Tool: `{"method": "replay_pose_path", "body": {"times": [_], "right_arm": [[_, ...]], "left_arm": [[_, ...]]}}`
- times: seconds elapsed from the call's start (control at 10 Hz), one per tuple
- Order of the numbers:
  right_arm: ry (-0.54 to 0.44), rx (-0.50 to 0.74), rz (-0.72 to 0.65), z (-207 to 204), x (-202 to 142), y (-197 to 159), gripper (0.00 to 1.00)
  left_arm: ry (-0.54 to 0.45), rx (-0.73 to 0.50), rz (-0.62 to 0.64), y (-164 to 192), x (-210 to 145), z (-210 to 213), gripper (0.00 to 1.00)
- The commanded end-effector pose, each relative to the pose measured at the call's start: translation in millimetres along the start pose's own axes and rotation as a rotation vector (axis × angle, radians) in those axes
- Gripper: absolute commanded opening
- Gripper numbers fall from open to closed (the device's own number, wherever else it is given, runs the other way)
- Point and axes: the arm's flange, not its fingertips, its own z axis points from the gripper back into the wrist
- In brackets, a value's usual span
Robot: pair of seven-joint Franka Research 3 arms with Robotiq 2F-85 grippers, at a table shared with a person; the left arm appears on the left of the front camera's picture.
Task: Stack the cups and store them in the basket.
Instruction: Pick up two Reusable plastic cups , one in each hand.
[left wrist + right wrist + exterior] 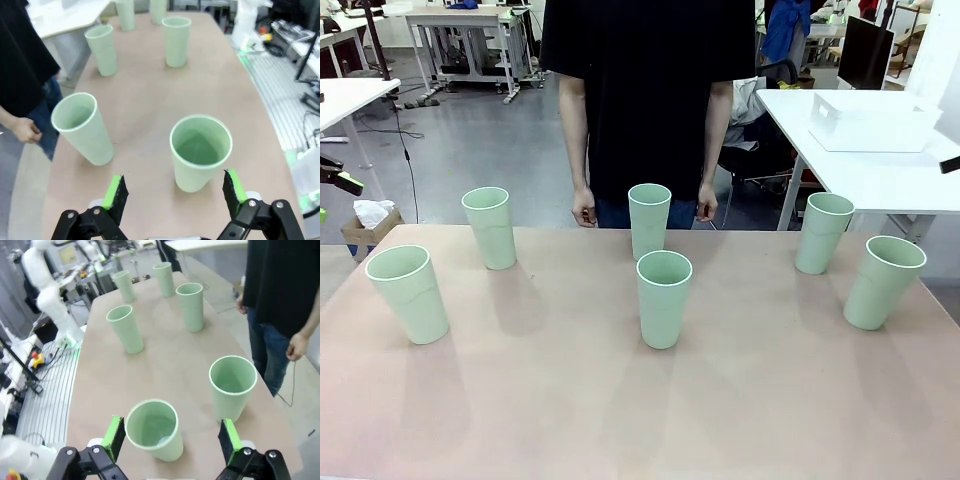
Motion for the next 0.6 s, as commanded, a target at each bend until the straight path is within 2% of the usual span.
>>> {"method": "replay_pose_path", "body": {"times": [0.0, 0.3, 0.5], "right_arm": [[-0.062, 0.123, 0.131, 13, -38, -46, 1.0], [-0.185, 0.12, 0.134, -4, -96, -56, 1.0], [-0.268, 0.09, 0.169, -6, -116, -49, 1.0]], "left_arm": [[-0.031, -0.076, -0.099, 22, -51, 4, 1.0], [-0.121, -0.082, -0.112, 10, -90, -16, 1.0], [-0.157, -0.078, -0.127, 3, -92, -23, 1.0]]}}
